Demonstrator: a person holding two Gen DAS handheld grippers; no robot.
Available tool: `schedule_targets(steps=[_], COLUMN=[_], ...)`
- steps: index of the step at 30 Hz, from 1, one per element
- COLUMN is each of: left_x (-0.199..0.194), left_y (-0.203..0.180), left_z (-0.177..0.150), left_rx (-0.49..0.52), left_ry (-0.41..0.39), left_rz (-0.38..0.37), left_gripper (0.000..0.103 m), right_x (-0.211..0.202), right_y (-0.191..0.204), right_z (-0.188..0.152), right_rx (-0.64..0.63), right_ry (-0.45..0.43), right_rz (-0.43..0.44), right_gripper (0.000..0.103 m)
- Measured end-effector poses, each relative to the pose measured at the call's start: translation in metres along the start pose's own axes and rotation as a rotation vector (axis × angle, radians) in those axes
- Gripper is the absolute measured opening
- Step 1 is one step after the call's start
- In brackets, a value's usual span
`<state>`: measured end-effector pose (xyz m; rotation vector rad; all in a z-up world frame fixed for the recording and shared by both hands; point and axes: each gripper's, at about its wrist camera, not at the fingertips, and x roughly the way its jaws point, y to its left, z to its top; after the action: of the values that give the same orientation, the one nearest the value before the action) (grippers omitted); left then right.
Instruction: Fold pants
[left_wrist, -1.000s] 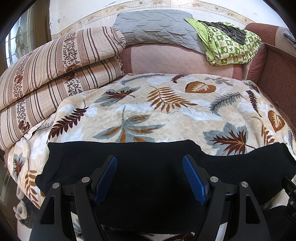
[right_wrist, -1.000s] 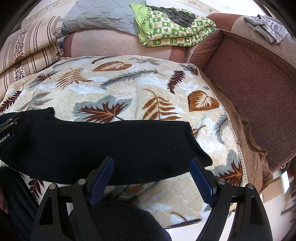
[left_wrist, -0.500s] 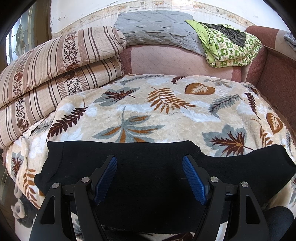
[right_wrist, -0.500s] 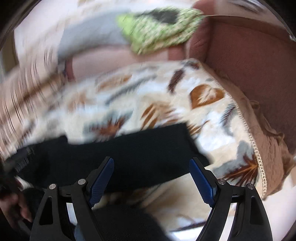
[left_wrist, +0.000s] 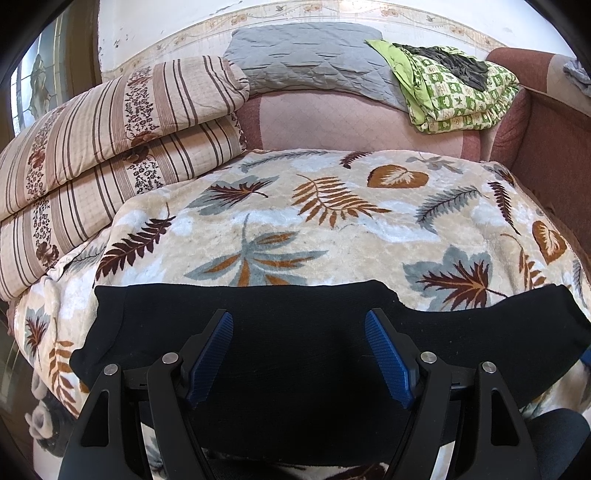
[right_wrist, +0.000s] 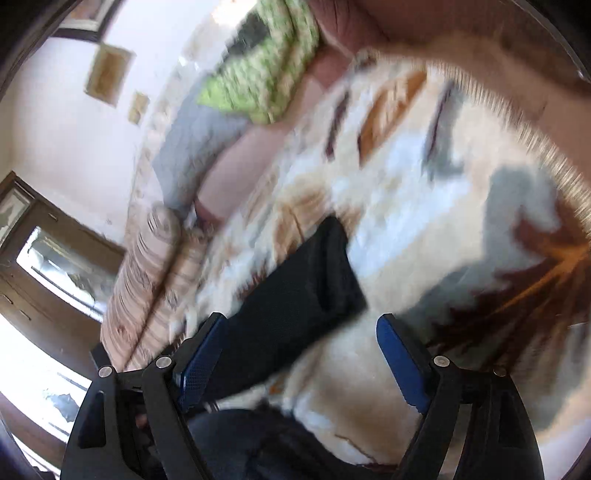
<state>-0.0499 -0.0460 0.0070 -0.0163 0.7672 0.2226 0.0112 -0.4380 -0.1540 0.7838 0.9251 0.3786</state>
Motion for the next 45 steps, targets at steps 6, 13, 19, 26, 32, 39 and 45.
schedule_targets(steps=[6, 13, 19, 26, 32, 39, 45], left_x=[-0.001, -0.004, -0.026, -0.047, -0.04, -0.027, -0.026], left_y=[0.0, 0.007, 0.044, 0.108, 0.116, 0.132, 0.131], left_z=[-0.001, -0.001, -0.006, -0.028, -0.046, -0.041, -0.038], left_rx=[0.0, -0.035, -0.171, -0.426, -0.531, -0.589, -0.574], left_ry=[-0.005, -0.019, -0.119, -0.21, -0.218, -0.203, -0.205], left_rz=[-0.005, -0.03, -0.09, -0.023, -0.05, -0.078, -0.076], left_gripper=[0.075, 0.075, 0.075, 0.075, 0.078, 0.078, 0.079], right_x=[0.019, 0.012, 0.003, 0.049, 0.117, 0.178, 0.211], right_y=[-0.001, -0.033, -0.012, 0.106, 0.193, 0.232, 0.228], right_z=[0.014, 0.006, 0.009, -0.005, -0.041, -0.077, -0.108], right_rx=[0.021, 0.107, 0.092, -0.046, -0.12, -0.218, -0.25], right_ry=[-0.001, -0.05, -0.061, 0.164, 0.338, 0.439, 0.481], right_rz=[0.047, 0.121, 0.163, 0.289, 0.316, 0.227, 0.075], right_gripper=[0.056, 0.013, 0.009, 0.009, 0.009, 0.009, 0.011])
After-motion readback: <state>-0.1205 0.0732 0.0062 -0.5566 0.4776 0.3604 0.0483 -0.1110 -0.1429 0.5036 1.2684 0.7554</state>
